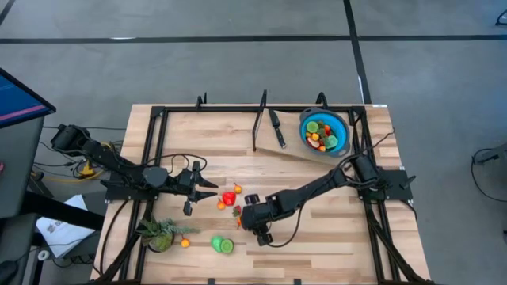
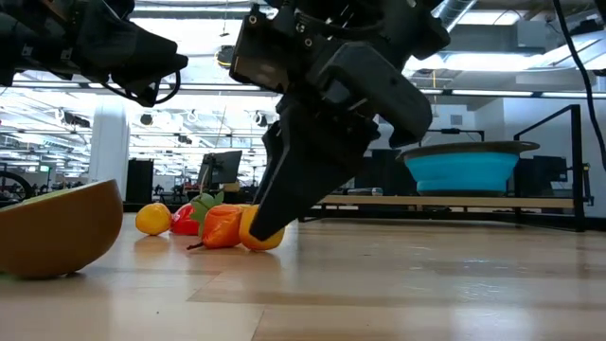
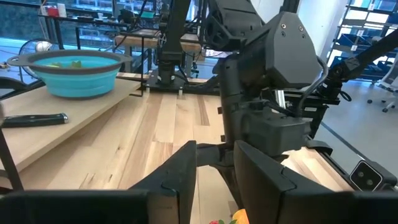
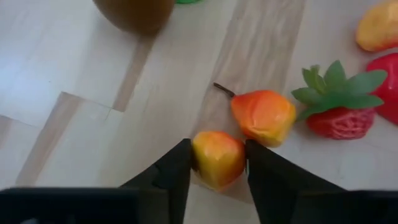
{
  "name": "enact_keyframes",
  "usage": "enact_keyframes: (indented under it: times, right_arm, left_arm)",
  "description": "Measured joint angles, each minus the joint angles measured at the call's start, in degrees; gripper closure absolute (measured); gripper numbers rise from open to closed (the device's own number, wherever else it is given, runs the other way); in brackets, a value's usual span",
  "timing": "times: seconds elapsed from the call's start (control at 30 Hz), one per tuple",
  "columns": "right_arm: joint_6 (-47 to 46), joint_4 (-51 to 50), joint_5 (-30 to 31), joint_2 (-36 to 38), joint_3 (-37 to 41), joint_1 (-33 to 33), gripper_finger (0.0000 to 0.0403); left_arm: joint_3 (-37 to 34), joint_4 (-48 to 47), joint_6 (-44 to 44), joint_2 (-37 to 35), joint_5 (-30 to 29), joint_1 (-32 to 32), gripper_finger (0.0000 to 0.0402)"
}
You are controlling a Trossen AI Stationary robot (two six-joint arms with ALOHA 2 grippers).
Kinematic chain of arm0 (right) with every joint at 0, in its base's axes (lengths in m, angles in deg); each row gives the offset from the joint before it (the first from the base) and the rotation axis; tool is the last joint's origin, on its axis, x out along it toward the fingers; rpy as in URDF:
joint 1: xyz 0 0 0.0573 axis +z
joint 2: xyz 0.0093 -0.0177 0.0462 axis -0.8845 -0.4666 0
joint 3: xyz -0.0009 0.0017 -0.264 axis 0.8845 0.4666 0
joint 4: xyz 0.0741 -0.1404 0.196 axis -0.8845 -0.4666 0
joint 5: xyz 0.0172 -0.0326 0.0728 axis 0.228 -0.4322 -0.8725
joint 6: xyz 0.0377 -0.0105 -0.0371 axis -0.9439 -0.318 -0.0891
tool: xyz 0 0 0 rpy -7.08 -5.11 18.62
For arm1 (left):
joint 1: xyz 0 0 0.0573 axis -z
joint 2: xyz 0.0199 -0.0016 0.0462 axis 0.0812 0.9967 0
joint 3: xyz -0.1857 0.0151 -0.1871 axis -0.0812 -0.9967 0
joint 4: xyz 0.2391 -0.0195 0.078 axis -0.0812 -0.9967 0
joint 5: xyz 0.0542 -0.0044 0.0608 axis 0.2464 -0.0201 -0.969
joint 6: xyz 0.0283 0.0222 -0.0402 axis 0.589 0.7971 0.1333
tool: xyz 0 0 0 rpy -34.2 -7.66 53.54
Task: Pick & Place Fruit
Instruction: Put the orange pear into the blue colander
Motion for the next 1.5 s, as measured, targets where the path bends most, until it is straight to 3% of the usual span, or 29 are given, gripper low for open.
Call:
enact_keyframes:
  times: [0.17,0.83,1.23,1.5]
  right_arm:
    - [0.0,-0.1,0.0,0.0,0.0,0.0,0.0305]
    - [-1.9,-7.2,-1.4,0.3,-3.4,-0.6,0.0311]
    - [-1.5,-35.0,-1.4,0.3,-20.7,-4.7,0.0311]
    - [-1.8,-48.8,-1.3,0.3,-25.8,-7.5,0.0312]
  left_arm:
    - [0.0,0.0,0.0,0.0,0.0,0.0,0.0298]
    - [0.0,0.1,0.2,0.0,-0.7,0.0,0.0298]
    - [0.0,0.1,0.2,0.0,-0.8,0.0,0.0298]
    - [0.0,0.0,0.2,0.0,-0.8,0.0,0.0298]
